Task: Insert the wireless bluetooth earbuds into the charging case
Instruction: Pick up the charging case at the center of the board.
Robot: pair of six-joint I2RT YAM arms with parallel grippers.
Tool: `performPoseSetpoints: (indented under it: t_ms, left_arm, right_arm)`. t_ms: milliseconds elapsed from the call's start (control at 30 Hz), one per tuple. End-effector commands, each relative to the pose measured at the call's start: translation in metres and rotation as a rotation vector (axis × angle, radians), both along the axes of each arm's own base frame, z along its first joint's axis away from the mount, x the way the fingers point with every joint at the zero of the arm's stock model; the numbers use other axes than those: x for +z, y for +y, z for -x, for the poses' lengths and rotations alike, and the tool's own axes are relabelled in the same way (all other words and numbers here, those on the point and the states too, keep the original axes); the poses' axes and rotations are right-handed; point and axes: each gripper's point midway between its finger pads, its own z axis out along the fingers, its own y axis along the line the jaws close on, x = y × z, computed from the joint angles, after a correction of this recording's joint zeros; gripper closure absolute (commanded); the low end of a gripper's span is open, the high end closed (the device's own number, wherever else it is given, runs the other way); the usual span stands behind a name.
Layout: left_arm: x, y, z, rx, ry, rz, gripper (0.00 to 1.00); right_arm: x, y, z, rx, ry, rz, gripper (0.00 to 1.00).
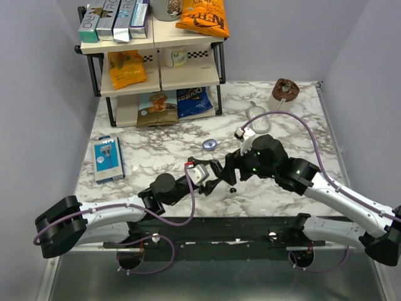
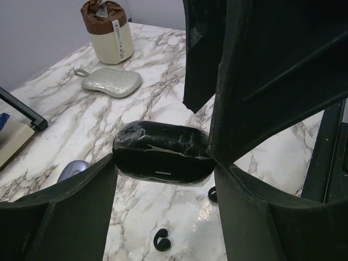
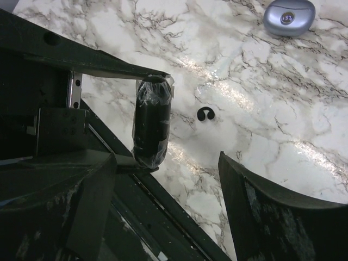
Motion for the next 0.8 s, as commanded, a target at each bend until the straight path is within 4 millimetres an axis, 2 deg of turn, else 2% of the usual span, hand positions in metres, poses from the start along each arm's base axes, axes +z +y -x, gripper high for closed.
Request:
performPoseSetpoints:
  t_ms: [0, 300, 767]
  left_arm:
    - [0.007, 0.001, 0.003, 0.001, -0.02, 0.015, 1.0]
    - [0.005, 0.001, 0.009, -0.004, -0.017, 0.017, 1.0]
    - [0.001, 0.006, 0.01, 0.014, -0.016, 0.017, 1.0]
  right_arm:
    - [0.014, 0.008, -0.007, -0.002, -0.028, -0.04, 0.16]
    - [0.013, 0.005, -0.02, -0.068, -0.046, -0.028, 0.16]
    - [0.011, -0.003, -0.023, -0.11, -0.053, -0.005, 0.16]
